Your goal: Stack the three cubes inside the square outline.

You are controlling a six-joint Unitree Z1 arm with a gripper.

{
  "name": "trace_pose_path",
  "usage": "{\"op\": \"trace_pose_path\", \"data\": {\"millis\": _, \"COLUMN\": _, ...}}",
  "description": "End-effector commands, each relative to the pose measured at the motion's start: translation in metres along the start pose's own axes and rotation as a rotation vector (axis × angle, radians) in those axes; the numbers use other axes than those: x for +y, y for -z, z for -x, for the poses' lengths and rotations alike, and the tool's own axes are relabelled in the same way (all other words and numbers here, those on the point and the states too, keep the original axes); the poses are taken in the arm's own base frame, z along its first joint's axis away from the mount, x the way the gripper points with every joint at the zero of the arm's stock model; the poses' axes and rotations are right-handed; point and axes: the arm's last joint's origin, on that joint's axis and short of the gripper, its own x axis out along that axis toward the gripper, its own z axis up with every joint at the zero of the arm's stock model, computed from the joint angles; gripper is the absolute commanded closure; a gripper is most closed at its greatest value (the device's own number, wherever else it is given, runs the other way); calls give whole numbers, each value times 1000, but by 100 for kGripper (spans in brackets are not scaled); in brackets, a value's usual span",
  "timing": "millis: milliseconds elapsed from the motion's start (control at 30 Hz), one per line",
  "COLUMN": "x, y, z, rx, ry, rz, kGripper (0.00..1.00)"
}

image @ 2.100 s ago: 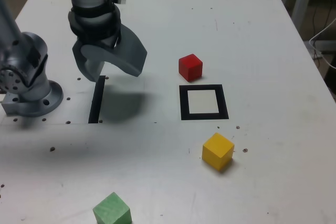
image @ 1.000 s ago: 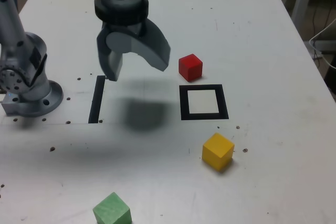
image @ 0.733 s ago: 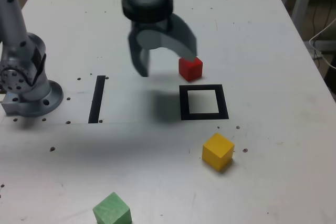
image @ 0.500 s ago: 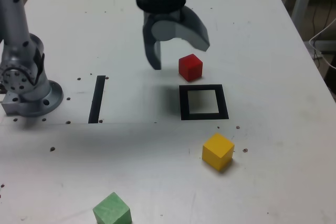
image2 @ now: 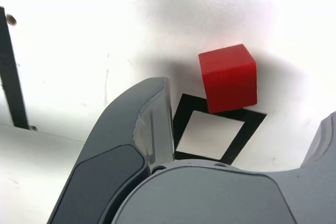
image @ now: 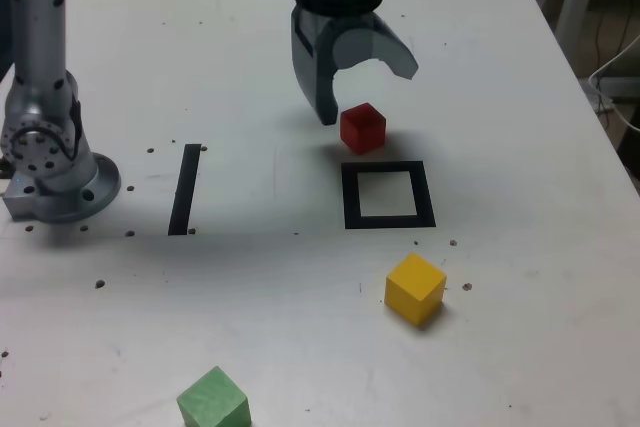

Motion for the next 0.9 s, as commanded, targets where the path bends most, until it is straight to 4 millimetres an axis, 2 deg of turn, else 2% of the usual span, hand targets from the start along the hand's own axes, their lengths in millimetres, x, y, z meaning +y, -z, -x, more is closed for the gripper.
{"op": "trace_pose_path", "data": {"millis": 0, "x": 1, "y": -3, "z": -6, "rx": 6, "ry": -9, "rz": 28, "kGripper": 2}}
{"op": "trace_pose_path", "data": {"millis": 500, "x": 2, "y": -18, "z": -42, "rx": 42, "ry": -49, "rz": 36, "kGripper": 6}}
{"op": "trace_pose_path", "data": {"millis": 733, "x": 3, "y": -19, "z": -43, "rx": 44, "ry": -64, "rz": 44, "kGripper": 18}}
{"op": "trace_pose_path", "data": {"millis": 867, "x": 3, "y": -19, "z": -41, "rx": 38, "ry": -62, "rz": 47, "kGripper": 32}}
